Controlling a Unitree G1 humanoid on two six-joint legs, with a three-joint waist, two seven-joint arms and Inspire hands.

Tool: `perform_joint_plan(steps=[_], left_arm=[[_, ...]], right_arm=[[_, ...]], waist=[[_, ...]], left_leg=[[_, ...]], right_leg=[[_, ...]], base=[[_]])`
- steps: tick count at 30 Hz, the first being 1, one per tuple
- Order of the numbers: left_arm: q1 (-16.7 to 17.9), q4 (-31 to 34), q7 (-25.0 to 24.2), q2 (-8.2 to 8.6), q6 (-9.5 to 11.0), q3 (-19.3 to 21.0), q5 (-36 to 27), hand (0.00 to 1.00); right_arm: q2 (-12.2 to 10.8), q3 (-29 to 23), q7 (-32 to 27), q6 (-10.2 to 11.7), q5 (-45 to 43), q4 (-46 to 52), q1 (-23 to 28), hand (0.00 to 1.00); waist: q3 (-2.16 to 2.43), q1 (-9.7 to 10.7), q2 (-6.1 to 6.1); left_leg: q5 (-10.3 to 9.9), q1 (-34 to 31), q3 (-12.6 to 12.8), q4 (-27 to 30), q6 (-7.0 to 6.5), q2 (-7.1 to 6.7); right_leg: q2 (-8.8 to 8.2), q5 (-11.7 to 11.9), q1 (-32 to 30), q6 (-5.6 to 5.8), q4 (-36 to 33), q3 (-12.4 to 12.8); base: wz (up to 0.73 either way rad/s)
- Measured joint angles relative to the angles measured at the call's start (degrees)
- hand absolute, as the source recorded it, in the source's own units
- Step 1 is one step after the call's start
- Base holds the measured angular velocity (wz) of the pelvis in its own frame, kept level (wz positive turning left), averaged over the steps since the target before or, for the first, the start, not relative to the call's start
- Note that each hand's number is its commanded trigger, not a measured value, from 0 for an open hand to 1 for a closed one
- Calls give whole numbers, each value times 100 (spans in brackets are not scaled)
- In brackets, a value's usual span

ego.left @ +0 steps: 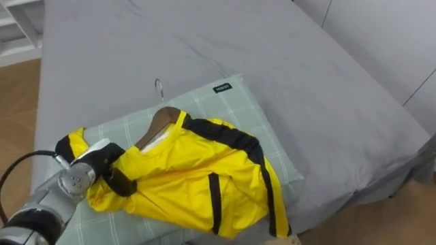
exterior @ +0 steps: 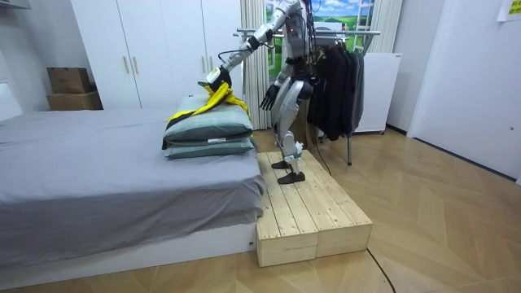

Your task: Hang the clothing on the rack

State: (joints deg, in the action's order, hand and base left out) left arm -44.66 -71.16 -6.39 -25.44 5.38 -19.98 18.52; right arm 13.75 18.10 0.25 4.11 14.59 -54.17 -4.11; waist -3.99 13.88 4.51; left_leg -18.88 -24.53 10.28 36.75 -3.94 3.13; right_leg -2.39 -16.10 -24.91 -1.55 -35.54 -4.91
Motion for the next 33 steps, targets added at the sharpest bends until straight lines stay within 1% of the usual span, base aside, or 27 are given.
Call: perform_joint_plan(steps=[1, 3, 4, 5, 6, 7, 8, 10, 11, 12, 13, 14, 15, 18, 20, 21, 23, 24, 25, 27, 28, 30, 33], left_arm=[[16, 57, 16, -4, 11, 47, 37, 100], [234, 403, 119, -61, 107, 317, 270, 100], [283, 492, 137, -62, 122, 367, 317, 100], [399, 718, 199, -61, 151, 445, 490, 100], [525, 926, 269, -57, 222, 509, 657, 100], [618, 1033, 318, -56, 251, 553, 732, 100], [796, 1232, 405, -39, 277, 645, 861, 100], [989, 1420, 527, 17, 315, 668, 1000, 100], [1224, 1604, 626, 25, 334, 692, 1116, 100], [1454, 1797, 704, 25, 340, 715, 1192, 100], [1528, 1874, 730, 25, 341, 722, 1240, 100], [1663, 2026, 778, 22, 343, 724, 1273, 100], [1824, 2204, 852, 22, 348, 741, 1329, 100], [2156, 2610, 964, 21, 353, 757, 1382, 100], [2233, 2740, 980, 25, 374, 754, 1398, 100], [2246, 2810, 990, 21, 383, 759, 1521, 100], [2320, 2949, 1003, 20, 392, 860, 1661, 100], [2473, 3127, 1070, 21, 403, 945, 1744, 100], [2578, 3239, 1099, 22, 419, 1007, 1776, 100], [3029, 3800, 1139, 24, 445, 1208, 1936, 100], [3101, 3908, 1152, 25, 453, 1223, 1950, 100], [3352, 4251, 1235, 42, 458, 1254, 1951, 100], [3383, 4315, 1239, 106, 459, 1253, 1947, 100]], right_arm=[[-6, -35, -15, -1, -48, -7, 17, 0], [-28, -161, -41, 21, -179, -11, 71, 0], [-30, -176, -52, 23, -201, -27, 79, 0], [-29, -210, -54, 38, -248, -79, 91, 0], [-31, -261, -37, 40, -275, -129, 108, 0], [-31, -265, -29, 40, -286, -145, 112, 0], [-30, -309, -24, 40, -288, -147, 118, 0], [-30, -373, -29, 57, -287, -177, 133, 0], [-33, -380, -25, 118, -291, -263, 142, 0], [-33, -385, -27, 158, -289, -347, 175, 0], [-32, -398, -33, 159, -284, -352, 212, 0], [-31, -457, -35, 164, -254, -346, 309, 0], [-32, -522, -28, 167, -235, -341, 409, 0], [-31, -655, -19, 215, -240, -308, 627, 0], [-30, -759, -6, 243, -251, -299, 702, 0], [-28, -831, -8, 261, -298, -298, 735, 0], [-35, -961, -2, 323, -422, -310, 800, 0], [-35, -1067, 10, 401, -436, -307, 840, 0], [-35, -1124, 13, 431, -444, -304, 880, 0], [-39, -1351, 22, 464, -483, -310, 1072, 0], [-39, -1402, 20, 462, -501, -311, 1115, 0], [-39, -1535, -6, 461, -572, -333, 1227, 0], [-38, -1555, -33, 458, -663, -481, 1234, 0]], waist=[[4, -43, 5], [32, -56, 20], [42, -64, 14], [66, -107, 12], [94, -194, -2], [124, -229, -10], [146, -281, -7], [154, -331, -8], [184, -347, -1], [243, -366, -2], [251, -383, -5], [269, -456, -22], [287, -511, -47], [316, -550, -73], [324, -610, -72], [325, -640, -72], [328, -639, -73], [338, -647, -67], [338, -642, -70], [385, -642, -99], [387, -646, -103], [394, -641, -110], [397, -669, -125]], left_leg=[[7, 45, -8, -36, 3, -1], [38, 273, -20, -224, 16, -36], [49, 328, -24, -279, 18, -53], [70, 422, -19, -372, 20, -84], [90, 522, -8, -475, 26, -96], [106, 561, 1, -535, 31, -107], [124, 658, -2, -618, 37, -112], [145, 833, -8, -736, 51, -112], [159, 970, -35, -820, 65, -110], [167, 1077, -94, -914, 78, -113], [168, 1126, -122, -941, 79, -115], [170, 1218, -154, -1001, 83, -116], [191, 1335, -163, -1122, 115, -130], [221, 1545, -247, -1291, 136, -164], [244, 1655, -259, -1391, 146, -175], [253, 1729, -257, -1451, 152, -180], [276, 1837, -258, -1542, 154, -192], [284, 1945, -251, -1630, 161, -193], [291, 2003, -248, -1671, 167, -195], [303, 2153, -283, -1793, 179, -201], [305, 2178, -294, -1811, 181, -200], [309, 2259, -333, -1844, 188, -195], [324, 2431, -346, -1967, 212, -199]], right_leg=[[2, 10, 55, 3, 22, 0], [2, 26, 273, 17, 188, -4], [-4, 32, 322, 25, 212, -4], [-23, 33, 416, 26, 309, -29], [-27, 38, 496, 32, 388, -33], [-27, 45, 520, 30, 405, -31], [-25, 56, 628, 30, 500, -65], [-23, 78, 848, 29, 661, -146], [-1, 105, 1016, 26, 805, -152], [18, 121, 1146, 28, 925, -169], [21, 125, 1218, 30, 969, -194], [26, 126, 1332, 29, 1044, -232], [27, 136, 1449, 28, 1143, -270], [28, 150, 1723, 32, 1360, -359], [28, 167, 1847, 35, 1463, -385], [31, 178, 1911, 34, 1506, -396], [37, 191, 2029, 40, 1602, -401], [51, 212, 2136, 41, 1701, -406], [56, 218, 2186, 42, 1733, -399], [75, 230, 2343, 40, 1873, -400], [83, 241, 2382, 40, 1913, -401], [132, 277, 2516, 38, 2052, -413], [152, 327, 2701, 44, 2207, -413]], base=[[-4], [2], [9], [7], [3], [0], [7], [17], [14], [14], [14], [13], [14], [19], [4], [0], [0], [0], [-6], [0], [8], [8], [2]])
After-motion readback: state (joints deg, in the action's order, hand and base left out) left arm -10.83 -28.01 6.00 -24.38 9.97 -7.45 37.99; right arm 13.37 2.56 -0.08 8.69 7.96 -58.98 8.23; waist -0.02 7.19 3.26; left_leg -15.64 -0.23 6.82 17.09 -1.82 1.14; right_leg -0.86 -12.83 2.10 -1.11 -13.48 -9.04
